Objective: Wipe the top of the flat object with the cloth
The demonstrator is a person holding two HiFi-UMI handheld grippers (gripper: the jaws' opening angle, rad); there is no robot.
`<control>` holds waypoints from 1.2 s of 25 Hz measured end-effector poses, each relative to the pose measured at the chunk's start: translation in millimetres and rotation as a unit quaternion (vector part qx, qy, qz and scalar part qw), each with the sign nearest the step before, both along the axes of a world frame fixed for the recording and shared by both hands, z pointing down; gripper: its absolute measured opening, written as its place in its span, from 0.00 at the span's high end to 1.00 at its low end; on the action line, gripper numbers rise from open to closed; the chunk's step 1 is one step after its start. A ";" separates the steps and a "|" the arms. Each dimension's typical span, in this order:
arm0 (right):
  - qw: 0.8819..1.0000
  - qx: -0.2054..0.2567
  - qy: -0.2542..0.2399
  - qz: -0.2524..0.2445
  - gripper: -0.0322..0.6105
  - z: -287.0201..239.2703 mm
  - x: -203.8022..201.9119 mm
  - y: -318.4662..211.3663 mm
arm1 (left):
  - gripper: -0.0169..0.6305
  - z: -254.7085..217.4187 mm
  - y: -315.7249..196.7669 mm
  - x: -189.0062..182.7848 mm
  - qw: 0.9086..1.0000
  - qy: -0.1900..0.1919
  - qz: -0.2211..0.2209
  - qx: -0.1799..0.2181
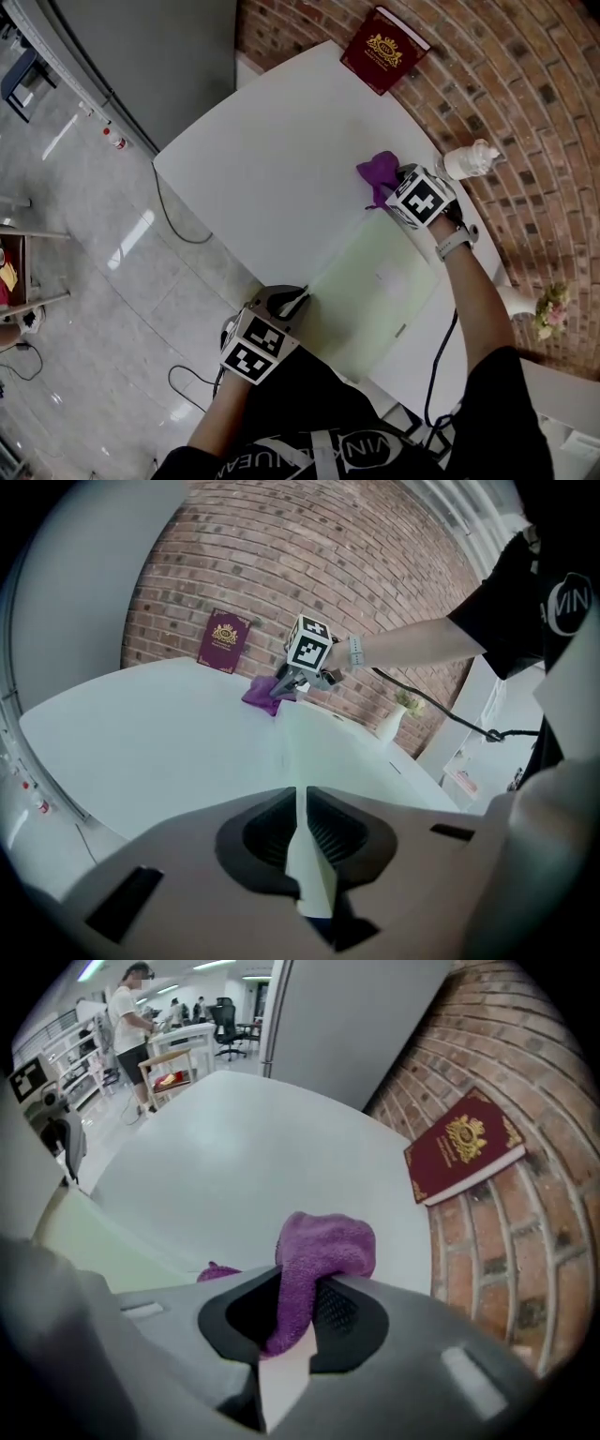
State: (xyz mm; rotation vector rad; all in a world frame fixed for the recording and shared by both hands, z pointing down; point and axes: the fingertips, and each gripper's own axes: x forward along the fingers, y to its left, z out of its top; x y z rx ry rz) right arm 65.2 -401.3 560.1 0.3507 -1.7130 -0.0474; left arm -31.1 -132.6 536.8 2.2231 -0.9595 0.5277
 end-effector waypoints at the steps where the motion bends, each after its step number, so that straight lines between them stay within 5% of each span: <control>1: 0.999 0.000 -0.016 0.029 0.85 -1.8 6.3 -3.1 | 0.92 -1.2 -1.6 -0.8 1.000 -0.003 0.002 0.005; 4: 0.978 -0.058 -0.122 0.159 0.85 -7.2 12.7 -0.4 | 0.92 -9.6 -14.1 -7.1 0.999 -0.028 0.000 0.042; 7: 0.932 -0.143 -0.203 0.265 0.85 -6.1 18.5 11.8 | 0.92 -18.4 -26.8 1.0 0.998 -0.022 0.009 0.061; 11: 0.881 -0.217 -0.262 0.329 0.85 -5.3 28.6 34.1 | 0.92 -13.7 -34.2 24.1 0.995 -0.049 0.059 0.068; 15: 0.868 -0.245 -0.262 0.343 0.85 -3.4 47.6 51.5 | 0.92 -5.5 -34.6 31.1 0.991 -0.093 0.077 0.060; 22: 0.838 -0.279 -0.275 0.380 0.85 -6.9 94.2 77.8 | 0.92 -3.8 -35.4 31.3 0.990 -0.108 0.069 0.050; 30: 0.812 -0.262 -0.295 0.430 0.85 -10.1 155.3 105.9 | 0.93 -3.8 -36.2 31.9 0.989 -0.124 0.065 0.052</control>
